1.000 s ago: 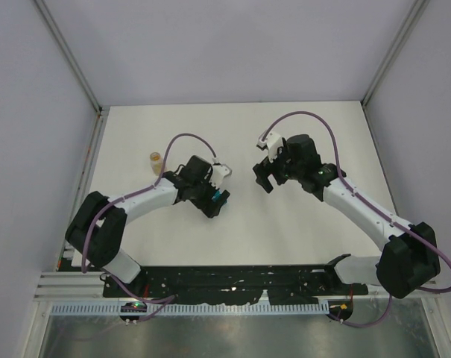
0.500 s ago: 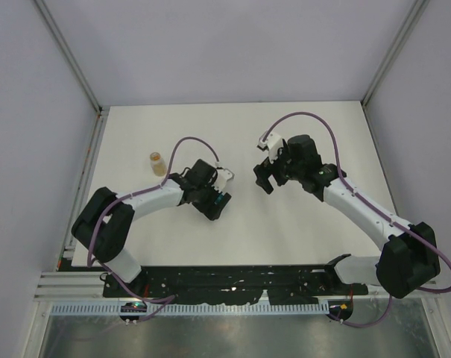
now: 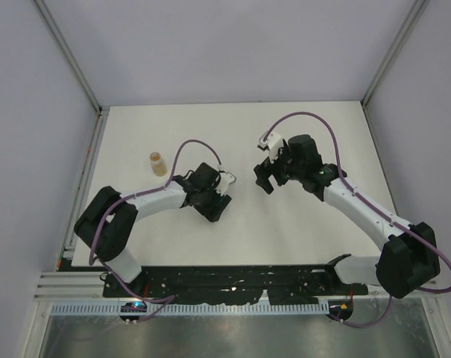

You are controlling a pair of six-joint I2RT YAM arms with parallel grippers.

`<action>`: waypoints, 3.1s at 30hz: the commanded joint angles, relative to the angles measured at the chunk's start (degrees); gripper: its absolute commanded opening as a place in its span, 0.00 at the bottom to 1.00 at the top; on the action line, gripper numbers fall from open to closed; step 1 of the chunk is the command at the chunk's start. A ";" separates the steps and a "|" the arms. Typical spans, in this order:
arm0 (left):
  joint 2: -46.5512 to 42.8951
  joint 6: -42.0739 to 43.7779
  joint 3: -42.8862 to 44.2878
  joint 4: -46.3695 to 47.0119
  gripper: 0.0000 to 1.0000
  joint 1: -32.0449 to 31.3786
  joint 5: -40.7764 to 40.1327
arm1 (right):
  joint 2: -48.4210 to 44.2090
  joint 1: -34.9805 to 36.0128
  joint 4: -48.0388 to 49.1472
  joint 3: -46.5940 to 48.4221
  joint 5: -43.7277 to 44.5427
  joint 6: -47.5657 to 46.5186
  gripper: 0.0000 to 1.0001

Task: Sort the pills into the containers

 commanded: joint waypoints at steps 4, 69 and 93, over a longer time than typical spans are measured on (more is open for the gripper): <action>1.23 -1.73 0.53 1.19 0.65 -0.69 -3.24 | -0.37 -0.29 2.27 0.21 -0.95 0.62 0.95; -26.10 23.94 10.03 -26.06 0.00 -2.44 17.68 | 11.23 4.27 -7.75 16.29 -43.93 3.43 0.99; -25.84 22.18 9.15 -23.33 0.00 -2.97 16.18 | 12.73 10.26 -5.55 15.51 -47.01 3.43 0.95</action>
